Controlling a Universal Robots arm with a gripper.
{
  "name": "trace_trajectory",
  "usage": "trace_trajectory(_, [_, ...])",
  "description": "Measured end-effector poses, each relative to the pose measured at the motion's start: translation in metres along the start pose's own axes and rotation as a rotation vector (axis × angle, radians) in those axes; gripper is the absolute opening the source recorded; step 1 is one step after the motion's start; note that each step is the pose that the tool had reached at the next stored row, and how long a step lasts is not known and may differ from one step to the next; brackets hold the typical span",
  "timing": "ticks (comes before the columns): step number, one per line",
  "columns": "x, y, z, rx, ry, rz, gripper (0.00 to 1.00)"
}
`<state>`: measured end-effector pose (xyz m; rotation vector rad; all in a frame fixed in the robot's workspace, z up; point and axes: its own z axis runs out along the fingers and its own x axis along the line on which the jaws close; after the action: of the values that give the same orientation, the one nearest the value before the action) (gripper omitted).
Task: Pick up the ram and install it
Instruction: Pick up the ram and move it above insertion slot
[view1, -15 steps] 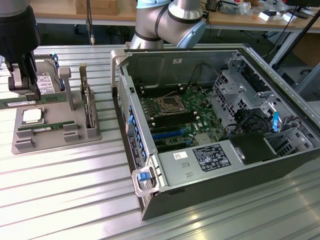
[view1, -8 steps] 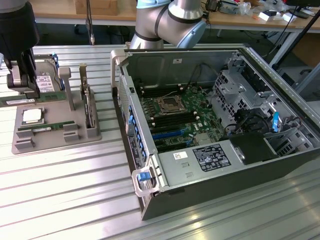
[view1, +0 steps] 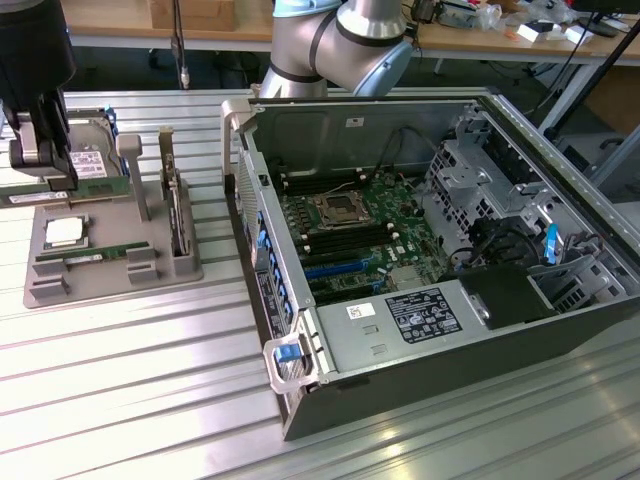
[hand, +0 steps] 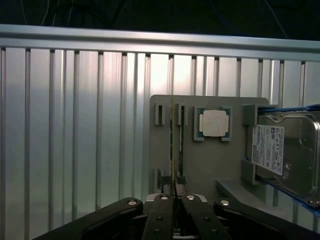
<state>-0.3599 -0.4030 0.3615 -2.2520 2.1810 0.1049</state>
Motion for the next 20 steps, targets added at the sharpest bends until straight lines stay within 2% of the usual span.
trace_trajectory(9, [-0.001,0.0005,-0.0121,0.0001,-0.0063,0.000,0.12])
trace_trajectory(20, [-0.001,0.0009,-0.0220,0.0003,-0.0126,-0.001,0.12])
